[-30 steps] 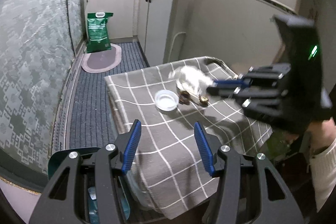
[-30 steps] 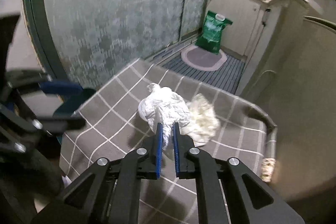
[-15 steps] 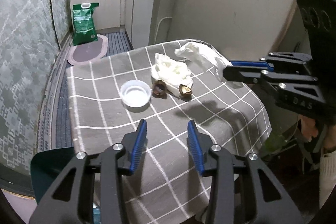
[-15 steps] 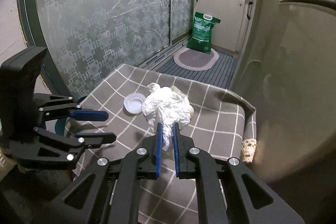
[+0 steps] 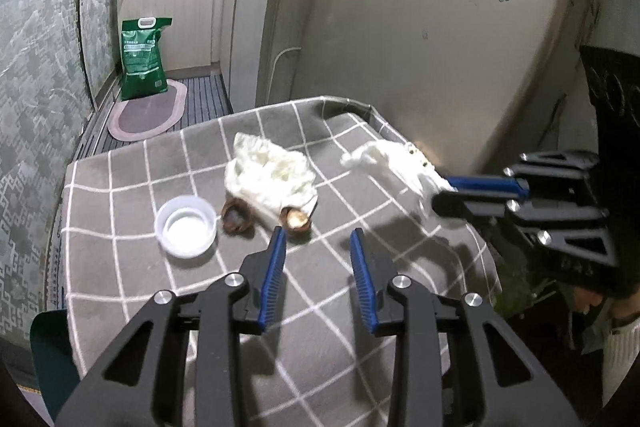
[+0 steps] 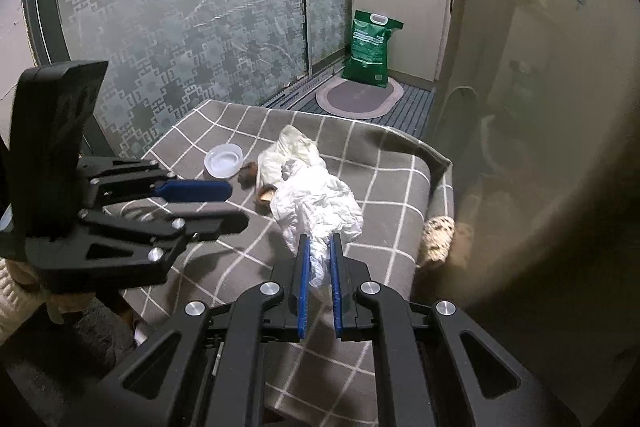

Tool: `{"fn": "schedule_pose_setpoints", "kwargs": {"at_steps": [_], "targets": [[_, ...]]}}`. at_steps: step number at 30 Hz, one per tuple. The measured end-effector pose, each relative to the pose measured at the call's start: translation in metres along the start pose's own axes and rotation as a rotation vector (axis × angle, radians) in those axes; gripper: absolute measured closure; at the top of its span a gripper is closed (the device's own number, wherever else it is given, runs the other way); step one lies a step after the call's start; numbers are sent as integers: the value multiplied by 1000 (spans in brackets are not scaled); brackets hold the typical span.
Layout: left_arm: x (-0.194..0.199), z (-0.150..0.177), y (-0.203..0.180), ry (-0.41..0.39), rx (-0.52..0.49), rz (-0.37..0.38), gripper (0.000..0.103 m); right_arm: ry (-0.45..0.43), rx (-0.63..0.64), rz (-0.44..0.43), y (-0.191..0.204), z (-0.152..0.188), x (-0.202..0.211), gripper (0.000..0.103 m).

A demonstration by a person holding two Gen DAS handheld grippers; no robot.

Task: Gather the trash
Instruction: 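Move the left tool toward the brown walnut shells while the right tool holds the tissue, then close the left tool on one brown walnut shell half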

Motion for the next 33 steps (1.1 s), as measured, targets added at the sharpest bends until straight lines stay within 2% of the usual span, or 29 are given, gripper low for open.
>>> {"fn": "schedule_pose_setpoints", "kwargs": {"at_steps": [4, 13, 22, 33], "targets": [[-8, -7, 0, -16, -10, -17, 68, 0, -8, 1, -7, 6, 4, 94], [-25, -10, 7, 2, -9, -76, 68, -2, -28, -1, -20, 15, 9, 94], [-34, -6, 13, 41, -41, -141, 81, -1, -34, 4, -25, 16, 9, 94], [-14, -9, 11, -1, -15, -73, 82, -5, -19, 2, -18, 10, 9, 94]]}}
Point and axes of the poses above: each gripper's, at about its wrist camera, not at the fingertips, and x roughly against the way its jaws point, y to its left, z to its underside, the point moved 6 cm from there along -x, roughly the way its jaws point, and after that the axes turned 10 degrees about z, right-handed, at the moved point
